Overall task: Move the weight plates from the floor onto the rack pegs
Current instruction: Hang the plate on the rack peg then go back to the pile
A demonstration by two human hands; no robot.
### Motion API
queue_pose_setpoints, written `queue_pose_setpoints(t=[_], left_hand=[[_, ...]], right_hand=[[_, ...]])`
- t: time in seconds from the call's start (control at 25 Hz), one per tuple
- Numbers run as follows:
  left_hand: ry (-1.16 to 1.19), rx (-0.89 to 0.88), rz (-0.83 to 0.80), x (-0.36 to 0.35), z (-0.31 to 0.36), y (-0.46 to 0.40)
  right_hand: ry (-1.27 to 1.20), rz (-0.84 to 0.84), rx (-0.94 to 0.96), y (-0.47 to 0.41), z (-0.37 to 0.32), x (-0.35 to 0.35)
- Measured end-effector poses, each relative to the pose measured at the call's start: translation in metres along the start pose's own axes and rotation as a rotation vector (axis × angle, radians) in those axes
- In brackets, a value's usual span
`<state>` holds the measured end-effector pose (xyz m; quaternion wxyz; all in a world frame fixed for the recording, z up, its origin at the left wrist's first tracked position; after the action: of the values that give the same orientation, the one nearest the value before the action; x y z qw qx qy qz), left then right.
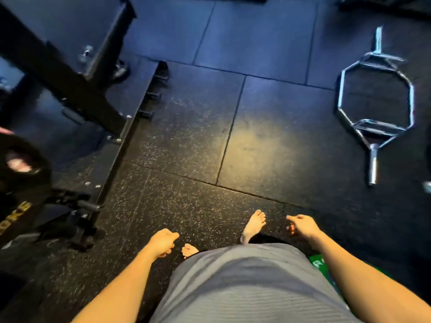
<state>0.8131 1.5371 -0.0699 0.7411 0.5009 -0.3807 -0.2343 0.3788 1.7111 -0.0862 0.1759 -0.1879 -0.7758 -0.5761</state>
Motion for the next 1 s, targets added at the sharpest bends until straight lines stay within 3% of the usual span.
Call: queue_pose_setpoints(t=[0.28,0.6,0.68,0.88,1.0], left_hand=[[-0.169,-0.215,-0.035,-0.076,0.223,-0.011],[-0.258,-0.210,-0.097,-0.079,0.413,-0.093],[-0.280,-0.192,-0.117,-0.065,0.467,-0.115],[-0.370,-0.303,-0.102,0.000,0.637,-0.152],[-0.248,-0.326,-0.080,0.034,0.729,-0.181]], right_hand=[[-0.003,-0.002,-0.061,-0.062,0.013,0.111],[0.003,-0.090,-0.165,-0.157,-0.059,0.187],[0.008,-0.071,-0.186,-0.184,-0.103,0.219],[-0.041,0.048,-0.019,-0.264,-0.275,0.315],[-0.083,0.051,0.024,-0.316,-0.372,0.355]])
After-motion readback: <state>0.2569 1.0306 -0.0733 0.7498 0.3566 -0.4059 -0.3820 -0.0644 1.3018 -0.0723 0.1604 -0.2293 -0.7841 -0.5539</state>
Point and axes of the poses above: each hand's wrist, its own y-axis away from the middle knuckle, its own x-axis out of the back of the hand, z = x × y, the point moved 10 cm from there along -y, towards the middle knuckle, and after that the axes turned 8 degrees about y, right-handed, at the moved point
